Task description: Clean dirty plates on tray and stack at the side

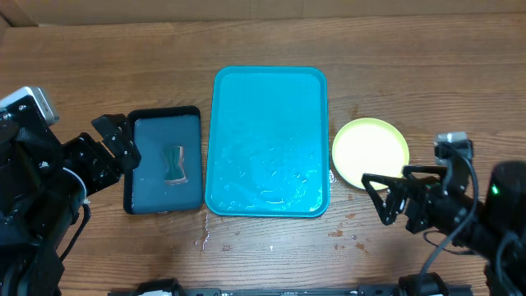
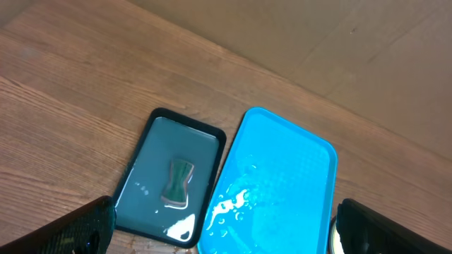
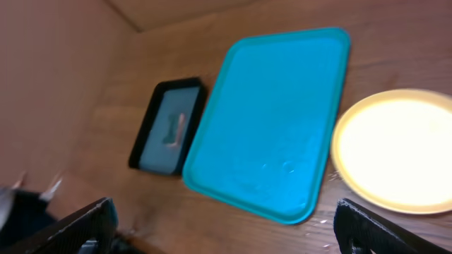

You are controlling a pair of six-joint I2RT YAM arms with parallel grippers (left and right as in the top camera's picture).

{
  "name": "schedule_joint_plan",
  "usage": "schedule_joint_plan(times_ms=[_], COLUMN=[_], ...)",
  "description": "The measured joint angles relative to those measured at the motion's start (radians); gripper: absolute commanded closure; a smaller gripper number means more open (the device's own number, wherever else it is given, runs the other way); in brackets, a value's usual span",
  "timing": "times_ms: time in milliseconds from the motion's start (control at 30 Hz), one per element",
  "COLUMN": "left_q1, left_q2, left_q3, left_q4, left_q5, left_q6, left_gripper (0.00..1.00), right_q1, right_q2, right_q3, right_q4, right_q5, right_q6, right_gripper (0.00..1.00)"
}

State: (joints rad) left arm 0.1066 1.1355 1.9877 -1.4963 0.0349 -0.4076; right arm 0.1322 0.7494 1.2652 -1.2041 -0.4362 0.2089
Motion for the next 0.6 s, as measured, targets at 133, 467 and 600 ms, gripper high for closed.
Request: schedule_joint_plan(times_ms=[133, 467, 600], left_q1=[0.0, 0.0, 0.0], left_q2=[0.0, 0.0, 0.0], left_q3=[0.0, 0.0, 0.0], left_q4=[0.0, 0.0, 0.0], left_q5=[0.0, 0.0, 0.0], left_q6=[0.0, 0.0, 0.0], left_gripper=[0.0, 0.0, 0.0], right_q1=[0.0, 0.0, 0.0], right_q2=[-0.065, -0.465, -0.576], right_q3=[-0.024, -0.53, -0.758], right_q4=[0.073, 0.566, 0.688], right_q5=[0.129, 0.304, 0.314], right_q6=[0.0, 0.0, 0.0], right_gripper=[0.0, 0.0, 0.0])
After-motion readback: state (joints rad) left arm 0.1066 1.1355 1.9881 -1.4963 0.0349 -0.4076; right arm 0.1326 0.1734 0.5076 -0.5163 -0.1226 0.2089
